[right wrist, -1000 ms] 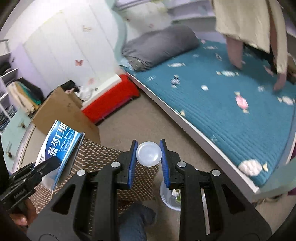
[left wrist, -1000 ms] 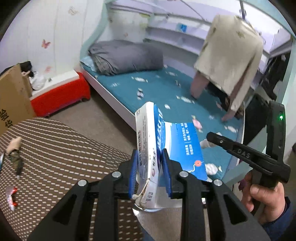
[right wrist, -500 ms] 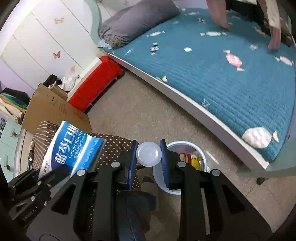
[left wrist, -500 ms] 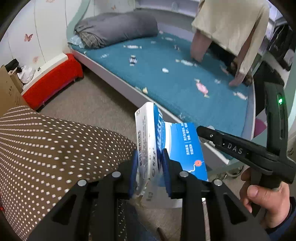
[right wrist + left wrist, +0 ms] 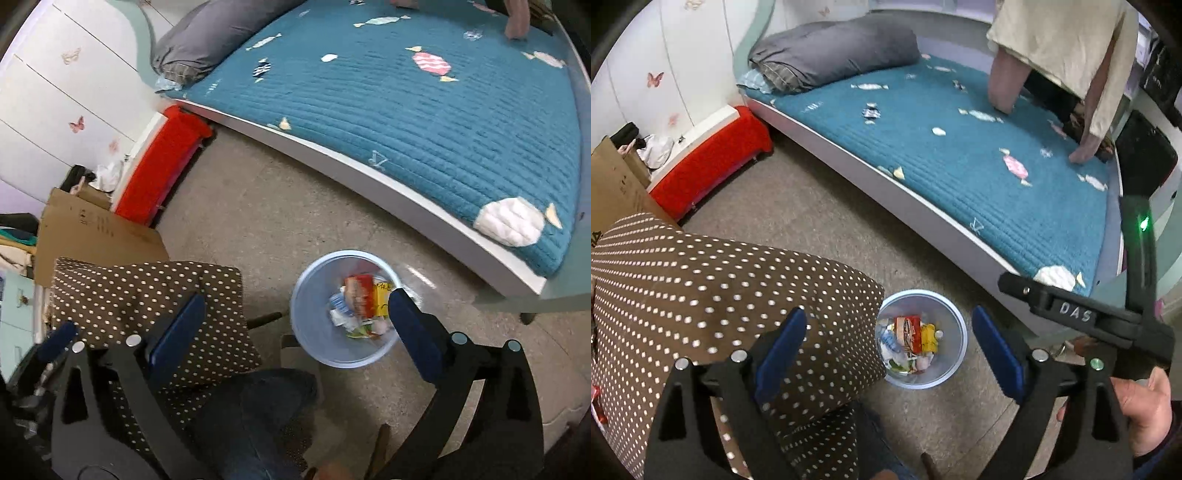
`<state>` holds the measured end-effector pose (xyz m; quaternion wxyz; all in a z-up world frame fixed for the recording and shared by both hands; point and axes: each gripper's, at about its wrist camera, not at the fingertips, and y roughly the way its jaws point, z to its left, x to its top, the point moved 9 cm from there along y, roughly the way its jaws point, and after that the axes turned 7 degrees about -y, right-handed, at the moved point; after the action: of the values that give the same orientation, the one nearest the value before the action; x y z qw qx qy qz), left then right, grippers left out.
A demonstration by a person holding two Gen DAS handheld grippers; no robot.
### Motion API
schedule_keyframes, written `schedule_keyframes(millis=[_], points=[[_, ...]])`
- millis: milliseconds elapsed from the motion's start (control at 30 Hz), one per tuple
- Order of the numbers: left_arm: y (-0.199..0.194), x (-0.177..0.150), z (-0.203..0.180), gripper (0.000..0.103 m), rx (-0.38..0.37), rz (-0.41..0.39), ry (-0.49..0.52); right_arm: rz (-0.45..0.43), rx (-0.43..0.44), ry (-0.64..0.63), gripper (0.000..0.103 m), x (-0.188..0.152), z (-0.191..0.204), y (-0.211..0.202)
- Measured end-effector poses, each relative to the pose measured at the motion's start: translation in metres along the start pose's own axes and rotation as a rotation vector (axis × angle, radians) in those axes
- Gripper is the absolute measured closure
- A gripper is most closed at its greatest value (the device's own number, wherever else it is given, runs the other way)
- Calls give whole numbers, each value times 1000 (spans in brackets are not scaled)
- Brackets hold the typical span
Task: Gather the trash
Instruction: 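Carry the box and bottle over the bin and open both tools to drop them, then move both tools back over the table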
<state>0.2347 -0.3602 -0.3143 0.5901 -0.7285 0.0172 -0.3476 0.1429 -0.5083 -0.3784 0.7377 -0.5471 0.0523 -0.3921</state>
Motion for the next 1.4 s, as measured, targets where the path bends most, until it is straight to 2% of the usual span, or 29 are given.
schedule_keyframes(millis=[133,300,767,1000,1400], points=[[-23,6,2,14,-23,-50,-16,-34,-16,-25,6,2,8,-16],[-60,13,8,13,-35,-129,-19,-91,-22,-98,6,12,37,-46],[-157,20,64,12,1,-336,-80,-271,24,-325,6,33,161,-125],[-195,10,115,12,45,-410,-156,-307,72,-422,6,26,222,-141],[-232,-38,226,12,176,-447,-292,-293,177,-577,6,0,321,-132]])
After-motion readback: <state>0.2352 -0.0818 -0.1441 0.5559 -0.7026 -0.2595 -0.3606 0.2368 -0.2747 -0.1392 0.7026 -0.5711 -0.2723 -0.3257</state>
